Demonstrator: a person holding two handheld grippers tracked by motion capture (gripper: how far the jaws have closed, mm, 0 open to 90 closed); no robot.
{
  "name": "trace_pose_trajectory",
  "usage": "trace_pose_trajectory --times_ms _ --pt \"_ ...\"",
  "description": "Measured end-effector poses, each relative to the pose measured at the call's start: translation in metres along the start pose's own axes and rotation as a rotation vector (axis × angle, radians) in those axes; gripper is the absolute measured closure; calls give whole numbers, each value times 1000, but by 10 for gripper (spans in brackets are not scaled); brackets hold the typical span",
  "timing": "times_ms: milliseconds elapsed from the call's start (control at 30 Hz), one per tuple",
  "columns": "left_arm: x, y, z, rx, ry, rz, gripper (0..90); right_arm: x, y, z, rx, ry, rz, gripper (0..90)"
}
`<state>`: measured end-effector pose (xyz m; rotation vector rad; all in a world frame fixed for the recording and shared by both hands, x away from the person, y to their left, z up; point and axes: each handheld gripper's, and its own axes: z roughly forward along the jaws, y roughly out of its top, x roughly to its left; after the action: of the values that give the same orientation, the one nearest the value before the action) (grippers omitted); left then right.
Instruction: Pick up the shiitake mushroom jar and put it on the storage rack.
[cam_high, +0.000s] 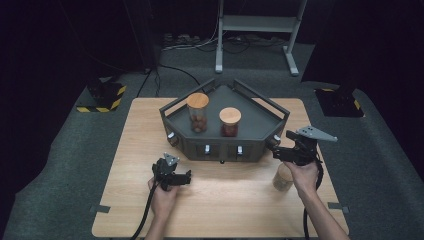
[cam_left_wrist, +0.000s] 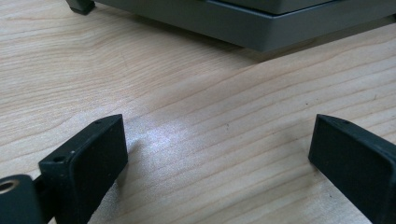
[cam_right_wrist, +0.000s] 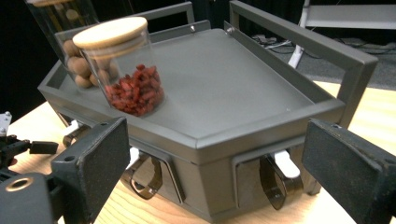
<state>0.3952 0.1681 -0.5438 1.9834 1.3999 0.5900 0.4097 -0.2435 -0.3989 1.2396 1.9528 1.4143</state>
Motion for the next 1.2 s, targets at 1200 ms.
trace_pose_trajectory --times_ms 1200 --pt "0 0 0 0 1 -4 43 -28 -49 -16 1 7 11 78"
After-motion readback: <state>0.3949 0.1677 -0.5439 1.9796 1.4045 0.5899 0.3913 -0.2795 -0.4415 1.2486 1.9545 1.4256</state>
